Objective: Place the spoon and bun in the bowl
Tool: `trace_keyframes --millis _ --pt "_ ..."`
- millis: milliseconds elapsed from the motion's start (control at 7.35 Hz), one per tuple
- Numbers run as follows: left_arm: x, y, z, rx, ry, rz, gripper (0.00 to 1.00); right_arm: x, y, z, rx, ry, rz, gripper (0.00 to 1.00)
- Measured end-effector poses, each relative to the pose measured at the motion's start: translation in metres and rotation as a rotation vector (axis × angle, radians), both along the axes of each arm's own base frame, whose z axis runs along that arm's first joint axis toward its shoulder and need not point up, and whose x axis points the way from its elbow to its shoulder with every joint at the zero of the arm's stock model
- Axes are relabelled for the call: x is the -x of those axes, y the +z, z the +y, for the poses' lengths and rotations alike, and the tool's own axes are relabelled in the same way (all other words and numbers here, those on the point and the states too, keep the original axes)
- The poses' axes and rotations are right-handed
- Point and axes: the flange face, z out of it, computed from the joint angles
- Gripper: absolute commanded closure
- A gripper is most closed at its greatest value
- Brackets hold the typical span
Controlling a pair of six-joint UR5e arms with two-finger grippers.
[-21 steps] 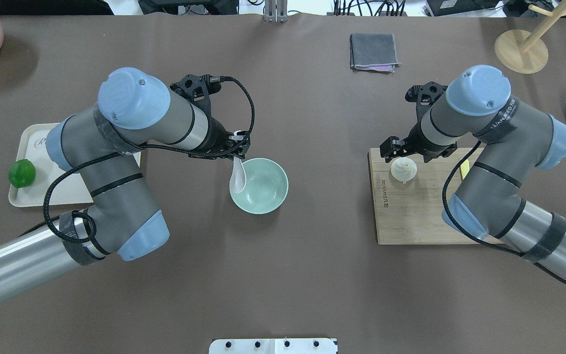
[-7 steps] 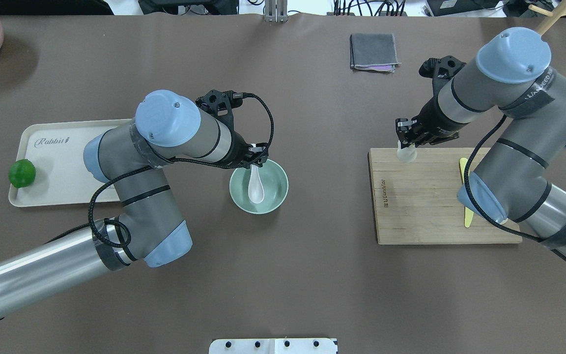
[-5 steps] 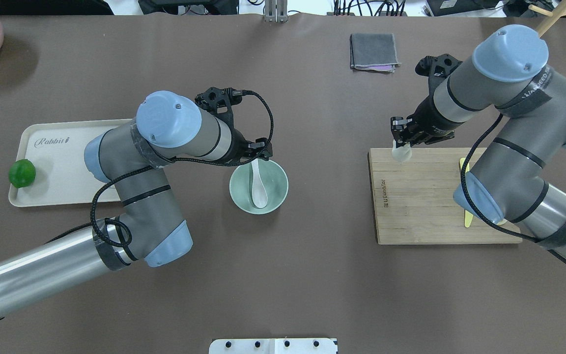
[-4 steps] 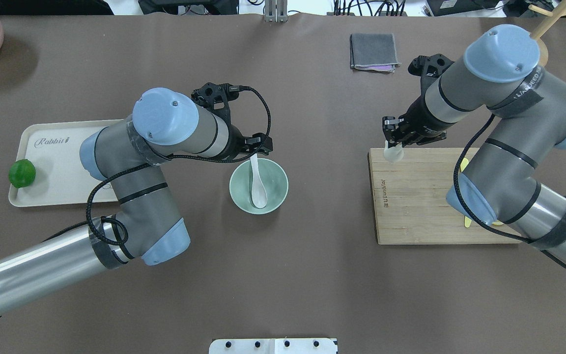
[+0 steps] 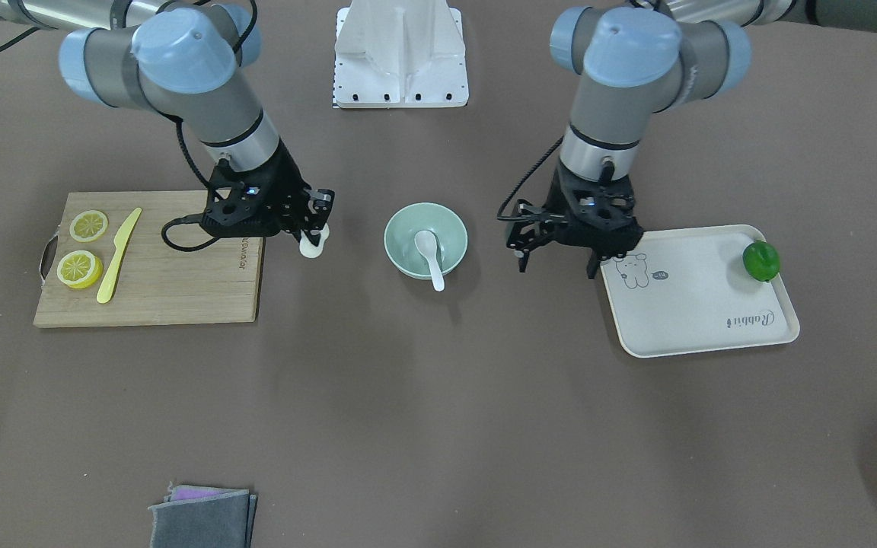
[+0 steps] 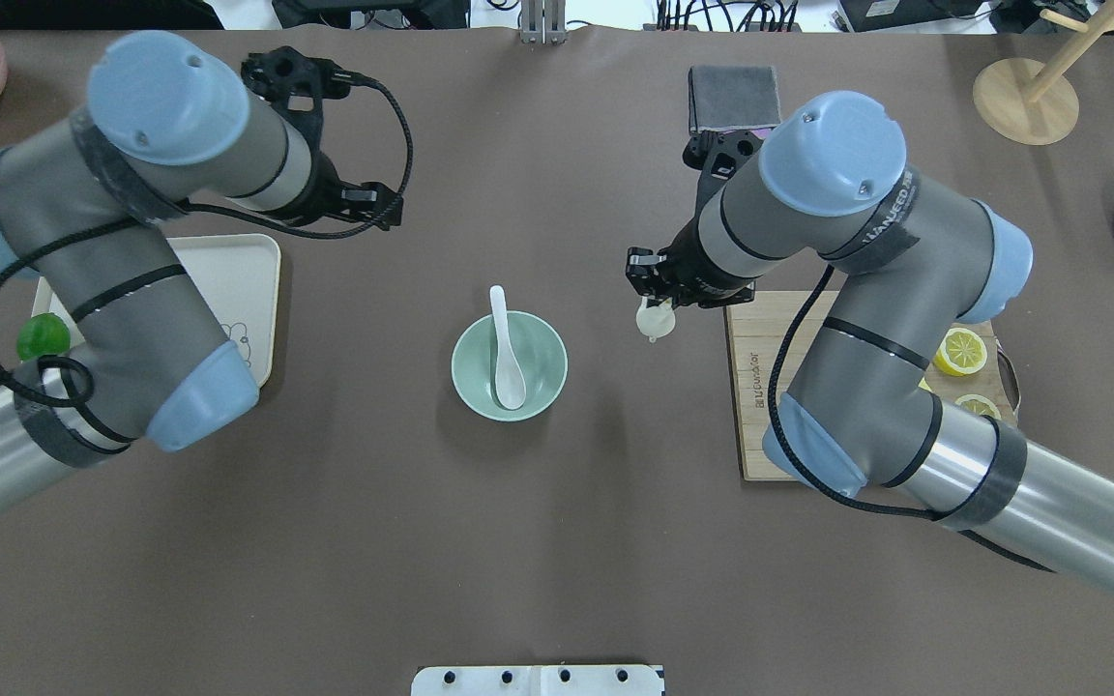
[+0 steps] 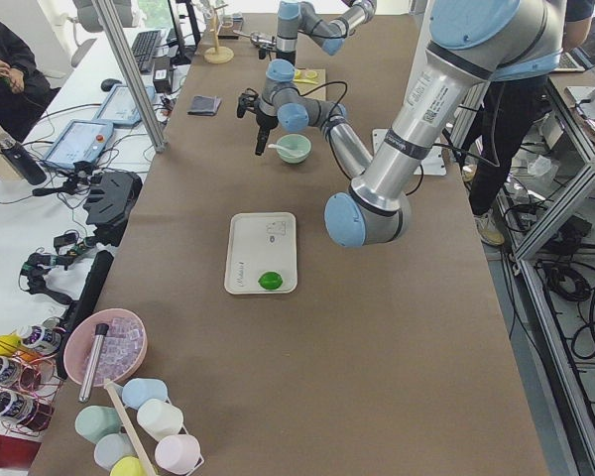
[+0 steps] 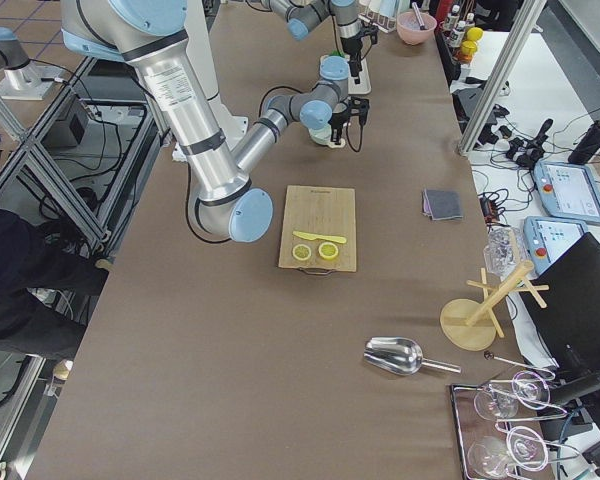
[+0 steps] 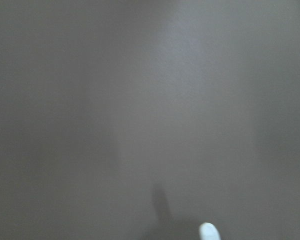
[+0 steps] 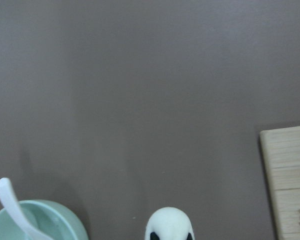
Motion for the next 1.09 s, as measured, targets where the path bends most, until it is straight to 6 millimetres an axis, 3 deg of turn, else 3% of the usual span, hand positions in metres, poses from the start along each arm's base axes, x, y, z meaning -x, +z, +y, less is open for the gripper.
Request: trace_keyframes --millis 272,408,544,680,1088 --pt "0.073 0.052 -0.022 -0.054 0.01 -0.115 0.02 0.053 -0.036 0.014 -0.01 0.028 -0.006 1.0" --pt "0.101 0.071 -0.033 -0.07 0.012 -0.159 0.02 0.077 -0.043 0.02 -0.014 0.035 0.001 1.0" --pt "0.117 0.083 -0.04 -0.072 0.011 -0.184 0.02 0.097 -0.05 0.029 -0.02 0.042 0.009 1.0" --pt "0.125 0.092 -0.046 -0.063 0.007 -0.2 0.02 0.114 -0.058 0.035 -0.024 0.046 0.012 0.03" --pt "0.133 0.111 -0.06 -0.038 -0.006 -0.218 0.02 0.131 -0.07 0.035 -0.011 0.061 0.012 0.0"
